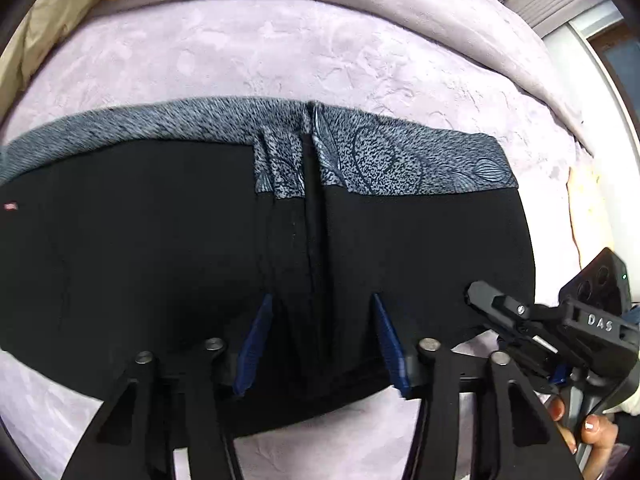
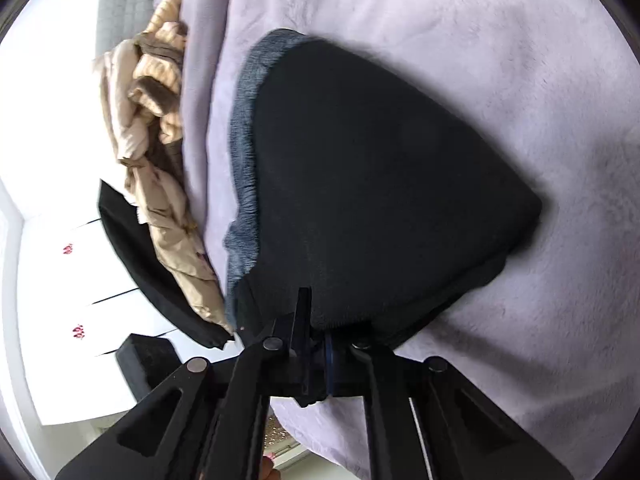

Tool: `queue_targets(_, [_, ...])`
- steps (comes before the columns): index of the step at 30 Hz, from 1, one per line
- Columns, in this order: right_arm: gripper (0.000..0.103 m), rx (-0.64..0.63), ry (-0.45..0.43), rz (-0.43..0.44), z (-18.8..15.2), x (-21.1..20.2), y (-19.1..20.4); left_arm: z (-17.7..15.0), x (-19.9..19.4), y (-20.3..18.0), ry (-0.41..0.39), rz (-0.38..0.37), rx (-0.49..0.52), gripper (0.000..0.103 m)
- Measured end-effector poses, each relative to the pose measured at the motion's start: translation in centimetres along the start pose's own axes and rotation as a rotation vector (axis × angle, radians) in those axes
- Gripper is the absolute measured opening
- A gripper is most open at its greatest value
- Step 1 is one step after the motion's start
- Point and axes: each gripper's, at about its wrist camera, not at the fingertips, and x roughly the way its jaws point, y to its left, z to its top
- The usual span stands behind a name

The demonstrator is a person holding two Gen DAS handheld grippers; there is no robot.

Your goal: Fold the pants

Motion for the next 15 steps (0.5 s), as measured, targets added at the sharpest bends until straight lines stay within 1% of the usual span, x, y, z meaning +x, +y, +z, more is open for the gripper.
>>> queue_targets(2, [0.005, -0.079, 0.020, 0.017, -0.8, -0.5, 1.9, -0.5, -1.9, -0.2, -0.050, 0.025, 0.020, 0.051])
queue_targets(4, [0.005, -0.112, 0.030, -0.002, -1.6, -0.7, 2.2, -1.5, -2.5, 0.3, -0.087, 0.083, 0.023, 0.052])
queue_targets(6, [0.005, -0.119, 0.042, -0.038, -1.9, 0.3, 1.6, -1.9, -1.3, 0.9, -0.067, 0.114, 0.006, 0.060])
queue_targets(8, [0.005, -0.120, 0.046, -0.102, -1.6, 1.6, 0.3, -1.7, 0.1, 2.1, -0.048, 0.107, -0.047, 0.068])
queue_targets(10, [0.005, -0.130, 0.062, -0.125, -1.2, 2.4, -0.8, -1.8, 0.5, 2.2, -0.043, 0.108, -0.051, 0.068])
queue_targets(11, [0.006, -0.151, 0.079, -0.136, -1.2, 2.3, -0.3, -1.8, 0.2, 2.1, -0.048, 0.115, -0.041, 0.069])
queue_targets(12, [0.007, -0.187, 0.107, -0.147, -1.2, 2.1, 0.3, -1.9, -0.4, 1.9, -0.058, 0.126, -0.025, 0.073])
queue_targets(13, [0.016, -0.234, 0.152, -0.156, -1.3, 1.9, 1.4, -1.8, -0.7, 1.5, -0.066, 0.136, -0.016, 0.074])
queue_targets(14, [0.036, -0.286, 0.212, -0.143, -1.3, 1.8, 2.6, -1.7, -1.4, 1.3, -0.079, 0.138, -0.002, 0.074])
queue_targets(15, [0.044, -0.342, 0.261, -0.100, -1.5, 0.9, 3.8, -1.5, -2.1, 1.1, -0.090, 0.143, 0.003, 0.074])
